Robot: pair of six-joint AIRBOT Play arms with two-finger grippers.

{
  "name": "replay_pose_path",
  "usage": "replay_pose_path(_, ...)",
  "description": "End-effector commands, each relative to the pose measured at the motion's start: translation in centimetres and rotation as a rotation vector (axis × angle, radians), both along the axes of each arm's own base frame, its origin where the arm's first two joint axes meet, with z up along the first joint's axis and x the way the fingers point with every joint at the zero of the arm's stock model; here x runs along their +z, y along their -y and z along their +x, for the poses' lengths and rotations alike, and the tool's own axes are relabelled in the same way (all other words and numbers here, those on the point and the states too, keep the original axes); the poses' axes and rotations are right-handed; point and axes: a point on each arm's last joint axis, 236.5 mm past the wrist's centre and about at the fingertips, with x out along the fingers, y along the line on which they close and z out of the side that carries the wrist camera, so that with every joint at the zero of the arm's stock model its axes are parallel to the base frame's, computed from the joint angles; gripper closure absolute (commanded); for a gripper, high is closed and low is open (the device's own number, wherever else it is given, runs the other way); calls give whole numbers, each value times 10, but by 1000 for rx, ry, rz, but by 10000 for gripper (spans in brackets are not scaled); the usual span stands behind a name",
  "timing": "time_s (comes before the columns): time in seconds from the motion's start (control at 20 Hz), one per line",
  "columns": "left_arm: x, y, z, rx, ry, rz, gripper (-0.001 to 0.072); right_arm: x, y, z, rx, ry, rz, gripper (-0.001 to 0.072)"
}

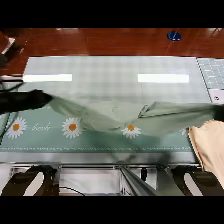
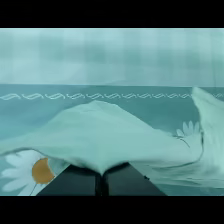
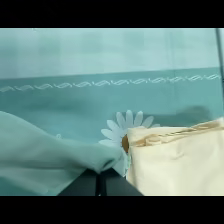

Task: Fold the shirts.

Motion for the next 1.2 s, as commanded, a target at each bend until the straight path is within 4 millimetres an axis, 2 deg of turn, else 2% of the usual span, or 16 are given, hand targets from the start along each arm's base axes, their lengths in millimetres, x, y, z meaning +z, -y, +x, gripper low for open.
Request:
replay_pose_path(0.0, -76, 12, 40, 49, -89, -25, 688, -66, 9, 65, 2, -69, -27, 695)
replay_pose_path(0.1, -94, 16, 70, 50, -123, -19, 688, -92, 12, 108, -3, -123, -7, 695)
replay_pose_path(0.2, -99, 22, 99, 46, -143, -35, 684, -115, 18, 146, -46, -174, 64, 695)
replay_pose_path(0.25, -97, 26, 113, 46, -138, -50, 597, -124, 20, 162, -71, -191, 117, 695)
replay_pose_path(0.3, -94, 31, 124, 37, -131, -55, 304, -131, 20, 178, -100, -201, 188, 685)
replay_pose_path(0.35, -92, 36, 128, 14, -141, -57, 197, -136, 18, 189, -124, -206, 260, 566)
replay_pose_path(0.4, -88, 40, 126, -37, -160, -47, 198, -138, 15, 199, -136, -202, 325, 362)
replay_pose_path(0.45, -85, 37, 121, -77, -187, -19, 198, -136, 13, 204, -126, -202, 380, 301)
replay_pose_path(0.5, -82, 28, 110, -117, -229, 22, 199, -131, 15, 205, -116, -202, 416, 301)
replay_pose_path(0.6, -85, -5, 73, -168, -355, 121, 199, -121, 38, 187, -105, -228, 406, 301)
replay_pose_path(0.7, -91, -28, 30, -181, -458, 149, 199, -119, 70, 153, -145, -288, 386, 301)
replay_pose_path(0.8, -104, -18, -18, -194, -511, 70, 199, -127, 84, 118, -239, -293, 452, 301)
replay_pose_path(0.85, -110, -2, -43, -226, -521, 4, 200, -135, 81, 101, -271, -283, 498, 301)
replay_pose_path(0.95, -128, 22, -83, -250, -520, -91, 199, -152, 51, 68, -244, -270, 605, 301)
replay_pose_path(1.05, -145, 31, -99, -236, -501, -129, 199, -163, 21, 52, -266, -228, 680, 301)
replay_pose_path(1.15, -150, 45, -95, -226, -448, -202, 199, -174, -7, 35, -260, -253, 761, 301)
